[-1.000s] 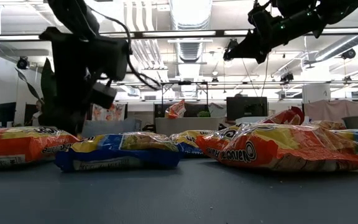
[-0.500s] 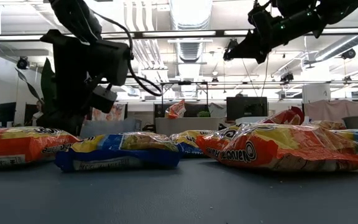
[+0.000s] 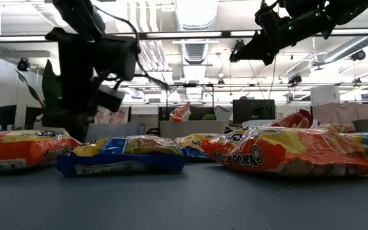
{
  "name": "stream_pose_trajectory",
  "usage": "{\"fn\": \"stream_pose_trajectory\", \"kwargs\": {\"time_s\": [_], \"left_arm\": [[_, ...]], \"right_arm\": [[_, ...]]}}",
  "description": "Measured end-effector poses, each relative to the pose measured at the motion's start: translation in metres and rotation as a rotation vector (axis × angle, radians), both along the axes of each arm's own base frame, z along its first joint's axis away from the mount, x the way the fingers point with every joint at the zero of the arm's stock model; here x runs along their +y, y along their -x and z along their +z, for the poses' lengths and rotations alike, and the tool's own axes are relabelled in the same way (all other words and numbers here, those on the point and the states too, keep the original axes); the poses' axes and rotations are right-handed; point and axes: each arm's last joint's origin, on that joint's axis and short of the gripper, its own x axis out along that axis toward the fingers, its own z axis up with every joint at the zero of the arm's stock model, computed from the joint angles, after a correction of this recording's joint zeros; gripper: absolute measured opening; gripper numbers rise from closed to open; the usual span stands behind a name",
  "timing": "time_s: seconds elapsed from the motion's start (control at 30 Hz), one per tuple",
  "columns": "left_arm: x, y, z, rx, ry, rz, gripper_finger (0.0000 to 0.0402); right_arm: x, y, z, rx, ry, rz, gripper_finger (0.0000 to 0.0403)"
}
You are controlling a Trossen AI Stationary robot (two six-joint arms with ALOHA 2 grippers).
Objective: Sort Maruchan noodles
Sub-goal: Put the left red noodle pack into the transparent black bin
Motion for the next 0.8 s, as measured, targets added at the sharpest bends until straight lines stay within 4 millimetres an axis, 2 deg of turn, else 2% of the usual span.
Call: {"fn": "stream_pose_trajectory", "kwargs": {"time_s": [0.13, 0.27, 0.43, 0.53, 0.6, 0.7, 0.8], "left_arm": [[-0.008, -0.013, 0.009, -0.181, 0.096, -0.053, 0.0000], [-0.010, -0.012, 0.031, -0.306, 0.101, -0.087, 0.0000], [-0.009, 0.004, 0.071, -0.467, 0.100, -0.092, 0.0000], [-0.009, 0.021, 0.095, -0.570, 0.107, -0.072, 0.0000], [-0.008, 0.036, 0.104, -0.622, 0.117, -0.032, 0.0000], [-0.007, 0.058, 0.098, -0.664, 0.147, 0.088, 0.0000], [-0.006, 0.076, 0.077, -0.643, 0.168, 0.222, 0.0000]], "right_arm": [[0.000, 0.000, 0.000, 0.000, 0.000, 0.000, 0.0009], [0.000, 0.000, 0.000, 0.002, 0.007, 0.002, 0.0009], [0.000, 0.000, 0.000, 0.002, 0.007, 0.002, 0.0009], [0.000, 0.000, 0.000, 0.002, 0.007, 0.002, 0.0009], [0.000, 0.000, 0.000, 0.002, 0.007, 0.002, 0.0009], [0.000, 0.000, 0.000, 0.002, 0.007, 0.002, 0.0009], [0.000, 0.000, 0.001, -0.003, 0.009, 0.001, 0.0009]]}}
